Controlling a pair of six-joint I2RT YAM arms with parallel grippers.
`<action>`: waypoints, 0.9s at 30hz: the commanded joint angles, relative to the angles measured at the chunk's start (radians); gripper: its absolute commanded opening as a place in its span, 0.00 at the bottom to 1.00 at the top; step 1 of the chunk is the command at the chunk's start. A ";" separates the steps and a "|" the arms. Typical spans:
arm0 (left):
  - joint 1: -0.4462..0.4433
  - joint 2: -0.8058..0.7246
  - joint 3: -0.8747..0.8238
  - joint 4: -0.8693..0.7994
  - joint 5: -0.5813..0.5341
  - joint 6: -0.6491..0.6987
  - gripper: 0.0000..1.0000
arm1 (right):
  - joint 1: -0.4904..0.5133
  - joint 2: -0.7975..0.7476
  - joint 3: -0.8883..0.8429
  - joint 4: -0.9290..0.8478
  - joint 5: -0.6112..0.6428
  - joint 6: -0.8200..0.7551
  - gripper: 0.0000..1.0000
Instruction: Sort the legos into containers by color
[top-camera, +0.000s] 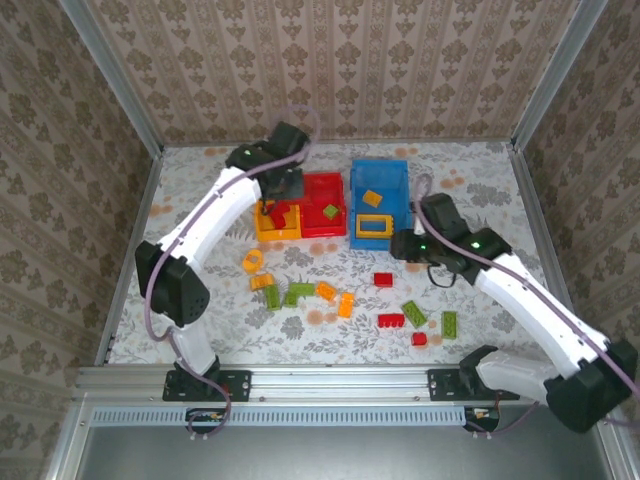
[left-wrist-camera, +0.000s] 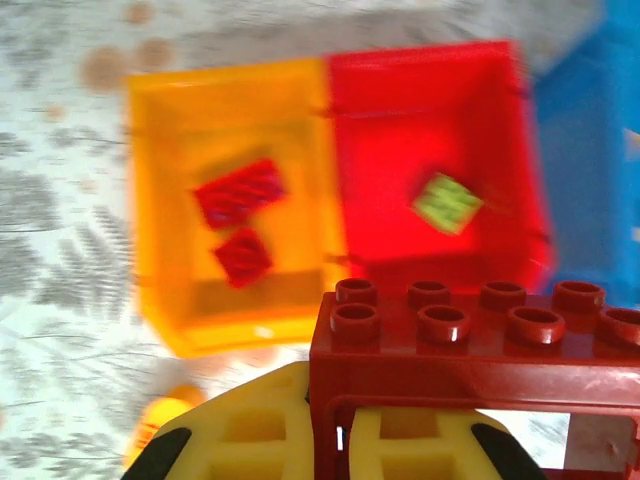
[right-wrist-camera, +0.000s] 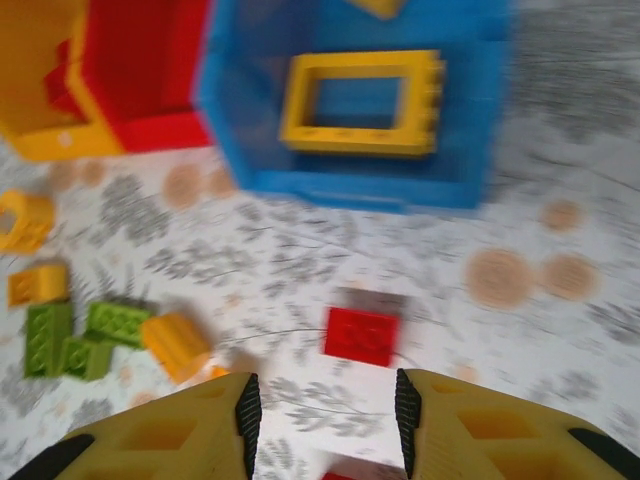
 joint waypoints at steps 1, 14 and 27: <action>0.061 0.093 0.063 -0.055 -0.040 0.050 0.04 | 0.095 0.107 0.105 0.150 -0.073 -0.066 0.45; 0.178 0.551 0.550 -0.230 -0.115 0.039 0.05 | 0.146 0.348 0.308 0.163 -0.114 -0.102 0.45; 0.169 0.554 0.466 -0.161 -0.063 0.042 0.22 | 0.095 0.404 0.307 0.163 -0.154 -0.080 0.46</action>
